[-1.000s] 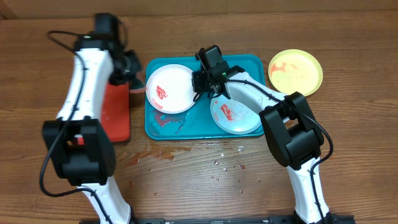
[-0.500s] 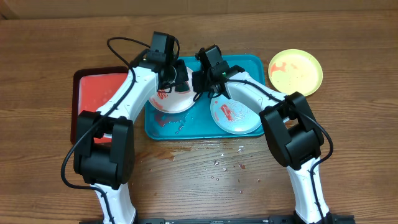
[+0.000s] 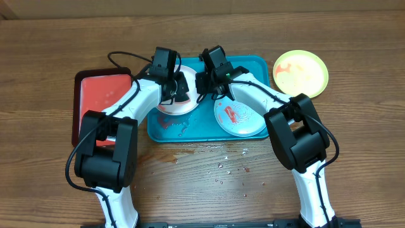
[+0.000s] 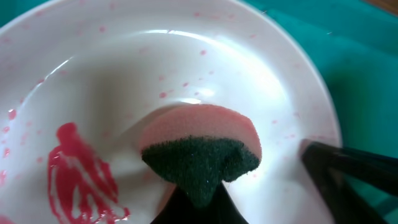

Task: Clean dirty plates on tray and stack at the side
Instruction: 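Scrub the white plate with the sponge in the left gripper, then lift the white plate with the right gripper and stack it on the yellow plate, then move the right gripper to the light-blue plate and grip its rim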

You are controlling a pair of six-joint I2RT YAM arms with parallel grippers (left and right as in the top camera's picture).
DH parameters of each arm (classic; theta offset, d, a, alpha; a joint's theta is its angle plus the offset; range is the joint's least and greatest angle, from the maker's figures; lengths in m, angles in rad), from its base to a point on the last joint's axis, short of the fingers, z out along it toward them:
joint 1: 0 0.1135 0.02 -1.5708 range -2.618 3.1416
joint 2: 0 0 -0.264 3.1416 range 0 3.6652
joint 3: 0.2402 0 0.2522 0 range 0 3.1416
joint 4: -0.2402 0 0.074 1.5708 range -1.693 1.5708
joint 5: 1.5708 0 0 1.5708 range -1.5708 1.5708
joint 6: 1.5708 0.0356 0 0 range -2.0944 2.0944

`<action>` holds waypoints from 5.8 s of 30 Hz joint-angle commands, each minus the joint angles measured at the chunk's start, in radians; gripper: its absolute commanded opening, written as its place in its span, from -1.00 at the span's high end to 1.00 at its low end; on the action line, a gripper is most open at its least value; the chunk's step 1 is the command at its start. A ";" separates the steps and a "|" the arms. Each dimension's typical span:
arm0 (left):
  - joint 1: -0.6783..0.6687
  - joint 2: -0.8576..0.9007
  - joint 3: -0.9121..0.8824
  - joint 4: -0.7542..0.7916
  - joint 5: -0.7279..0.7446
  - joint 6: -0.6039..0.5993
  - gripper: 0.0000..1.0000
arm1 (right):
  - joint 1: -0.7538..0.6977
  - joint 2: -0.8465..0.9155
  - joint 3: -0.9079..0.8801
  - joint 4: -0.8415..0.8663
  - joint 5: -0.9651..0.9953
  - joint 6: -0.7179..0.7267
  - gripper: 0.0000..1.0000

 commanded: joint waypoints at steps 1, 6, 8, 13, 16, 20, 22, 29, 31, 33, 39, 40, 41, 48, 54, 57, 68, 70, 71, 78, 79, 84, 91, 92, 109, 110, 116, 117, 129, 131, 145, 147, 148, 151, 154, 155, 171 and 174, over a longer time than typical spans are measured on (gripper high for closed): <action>0.011 -0.034 -0.046 0.017 -0.100 -0.020 0.91 | -0.006 0.018 -0.010 -0.027 0.052 -0.007 0.92; 0.036 -0.034 -0.063 0.005 -0.214 -0.017 0.89 | -0.010 0.018 -0.010 -0.039 0.052 -0.007 0.92; 0.052 -0.034 -0.063 -0.001 -0.242 0.009 0.90 | -0.012 0.018 -0.010 -0.045 0.052 -0.008 0.92; 0.084 -0.035 -0.038 -0.006 -0.249 0.157 0.92 | -0.013 0.018 -0.010 -0.053 0.052 -0.008 0.92; 0.084 -0.053 -0.003 -0.015 -0.242 0.191 0.92 | -0.013 0.018 -0.010 -0.052 0.052 -0.008 0.92; 0.076 -0.085 0.042 -0.018 -0.097 0.191 0.92 | -0.013 0.018 -0.010 -0.048 0.052 -0.007 0.92; 0.074 -0.087 0.054 0.000 0.014 0.186 0.92 | -0.013 0.018 -0.010 -0.045 0.052 -0.008 0.92; 0.058 -0.001 0.053 0.059 0.091 0.025 0.92 | -0.015 0.018 -0.010 -0.037 0.052 -0.007 0.92; 0.049 0.043 0.053 0.071 0.091 0.010 0.91 | -0.017 0.018 -0.010 -0.038 0.052 -0.007 0.92; 0.044 0.084 0.054 0.077 0.091 0.002 0.92 | -0.017 0.018 -0.010 -0.037 0.052 -0.008 0.92; 0.077 0.138 0.054 0.040 0.033 0.004 0.88 | -0.017 0.018 -0.010 -0.039 0.052 -0.008 0.92; 0.085 0.137 0.054 0.031 0.029 0.013 0.85 | -0.017 0.018 -0.010 -0.039 0.052 -0.008 0.92; 0.092 0.137 0.054 0.024 0.029 0.031 0.82 | -0.017 0.018 -0.010 -0.039 0.052 -0.008 0.92; 0.144 0.136 0.068 -0.071 -0.048 0.097 0.87 | -0.018 0.018 -0.010 -0.039 0.052 -0.008 0.92; 0.159 0.136 0.154 -0.200 -0.109 0.140 0.92 | -0.018 0.018 -0.010 -0.039 0.052 -0.008 0.92; 0.159 0.135 0.238 -0.286 -0.109 0.158 0.92 | -0.017 0.018 -0.010 -0.039 0.052 -0.008 0.93; 0.205 0.091 0.711 -0.835 -0.332 -0.030 0.91 | -0.016 -0.026 -0.010 -0.055 0.052 -0.040 0.93; 0.240 0.068 0.729 -0.888 -0.407 -0.140 0.92 | -0.009 -0.042 -0.010 -0.063 0.052 -0.056 0.93; 0.261 0.056 0.729 -0.898 -0.415 -0.160 0.92 | -0.004 -0.053 -0.010 -0.066 0.052 -0.057 0.93; 0.410 0.059 0.689 -0.948 -0.362 -0.161 0.92 | 0.069 -0.178 -0.010 -0.069 0.226 -0.124 0.93; 0.425 0.060 0.669 -0.945 -0.353 -0.162 0.92 | 0.087 -0.201 -0.010 -0.068 0.295 -0.159 0.93; 0.476 0.060 0.554 -0.908 -0.316 -0.162 0.91 | 0.196 -0.296 -0.010 -0.008 0.710 -0.433 0.93; 0.484 0.060 0.477 -0.872 -0.277 -0.161 0.92 | 0.329 -0.335 -0.010 0.268 1.170 -1.013 0.93; 0.484 0.060 0.477 -0.867 -0.277 -0.161 0.91 | 0.341 -0.335 -0.010 0.300 1.191 -1.078 0.93; 0.484 0.060 0.477 -0.868 -0.265 -0.158 0.91 | 0.307 -0.326 -0.010 -0.020 0.825 -0.869 0.93; 0.484 0.060 0.477 -0.865 -0.254 -0.158 0.91 | 0.304 -0.336 -0.010 -0.012 0.966 -0.875 0.93; 0.484 0.060 0.477 -0.863 -0.253 -0.158 0.92 | 0.300 -0.388 -0.010 0.286 1.345 -0.996 0.92; 0.484 0.060 0.477 -0.863 -0.253 -0.158 0.91 | 0.285 -0.390 -0.010 0.272 1.312 -0.953 0.92; 0.484 0.060 0.477 -0.858 -0.241 -0.143 0.91 | -0.316 -0.363 -0.010 -0.248 0.069 -0.157 0.92; 0.484 0.060 0.477 -0.859 -0.235 -0.142 0.92 | -0.440 -0.347 -0.010 -0.270 -0.056 -0.126 0.92; 0.482 0.060 0.477 -0.851 -0.216 -0.143 0.92 | -0.812 -0.183 -0.012 -0.402 -0.132 -0.130 0.69; 0.482 0.060 0.477 -0.851 -0.216 -0.143 0.92 | -0.816 -0.182 -0.012 -0.394 -0.133 -0.130 0.38; 0.482 0.060 0.477 -0.851 -0.216 -0.143 0.92 | -0.816 -0.182 -0.012 -0.392 -0.133 -0.130 0.35; 0.482 0.060 0.477 -0.851 -0.216 -0.143 0.91 | -0.807 -0.182 -0.012 -0.393 -0.144 -0.130 0.24; 0.482 0.060 0.477 -0.849 -0.216 -0.143 0.92 | -0.777 -0.182 -0.012 -0.395 -0.255 -0.161 0.22; 0.482 0.060 0.477 -0.847 -0.216 -0.143 0.91 | -0.763 -0.182 -0.012 -0.396 -0.322 -0.205 0.22; 0.482 0.060 0.477 -0.844 -0.212 -0.142 0.91 | -0.367 -0.182 -0.063 -0.410 -0.065 -0.454 0.07; 0.482 0.060 0.477 -0.843 -0.212 -0.142 0.92 | -0.338 -0.182 -0.097 -0.409 -0.008 -0.453 0.08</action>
